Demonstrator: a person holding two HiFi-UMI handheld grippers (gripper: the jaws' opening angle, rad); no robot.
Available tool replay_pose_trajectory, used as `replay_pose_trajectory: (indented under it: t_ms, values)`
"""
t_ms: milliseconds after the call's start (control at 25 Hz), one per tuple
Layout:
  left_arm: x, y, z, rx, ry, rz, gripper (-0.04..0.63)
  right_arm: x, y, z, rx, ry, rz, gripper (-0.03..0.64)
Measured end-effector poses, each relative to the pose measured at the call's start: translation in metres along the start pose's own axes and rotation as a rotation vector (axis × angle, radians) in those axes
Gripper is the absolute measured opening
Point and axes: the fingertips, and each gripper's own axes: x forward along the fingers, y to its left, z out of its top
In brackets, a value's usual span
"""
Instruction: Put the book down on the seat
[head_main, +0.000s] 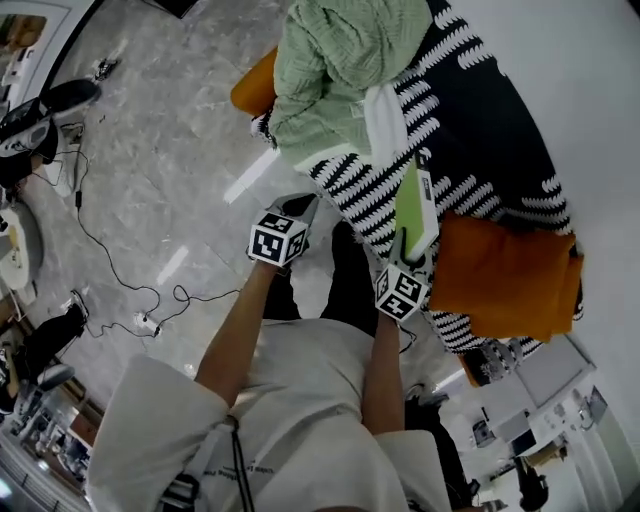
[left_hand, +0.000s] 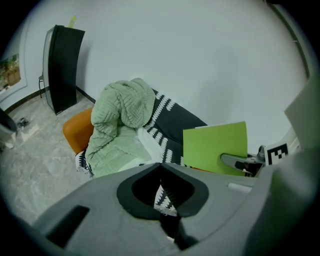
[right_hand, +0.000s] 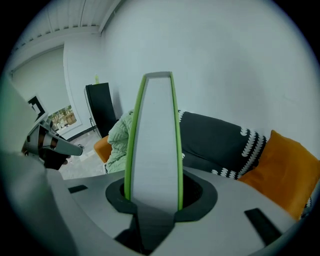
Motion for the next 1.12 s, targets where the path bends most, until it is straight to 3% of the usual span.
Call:
replay_pose_trajectory:
  t_ms: [120, 200, 560, 720, 880, 1120]
  values:
    - [0.028, 0.015, 0.001, -0.045, -0.031, 0.056, 0.008, 0.029, -0.008, -0.009, 0.029, 0.020, 0.029, 0.135]
    - [0.053, 0.022, -0.004, -0.035, -0.004, 0.083, 0.008, 0.049, -0.010, -0.022, 0.042, 0.052, 0.037, 0.135]
    - [0.155, 0.023, -0.010, 0.052, 0.043, 0.013, 0.008, 0.140, -0.008, -0.031, 0.078, 0.081, 0.138, 0.135]
    - [0.181, 0.042, -0.010, 0.117, 0.058, 0.054, 0.008, 0.194, 0.003, -0.009, 0.095, 0.097, 0.241, 0.135]
    - [0.196, 0.062, 0.002, 0.121, 0.047, 0.107, 0.008, 0.224, 0.009, 0.023, 0.152, 0.068, 0.307, 0.135]
    - [0.203, 0.077, 0.032, 0.136, 0.016, 0.146, 0.008, 0.247, 0.041, 0.029, 0.246, 0.072, 0.518, 0.135]
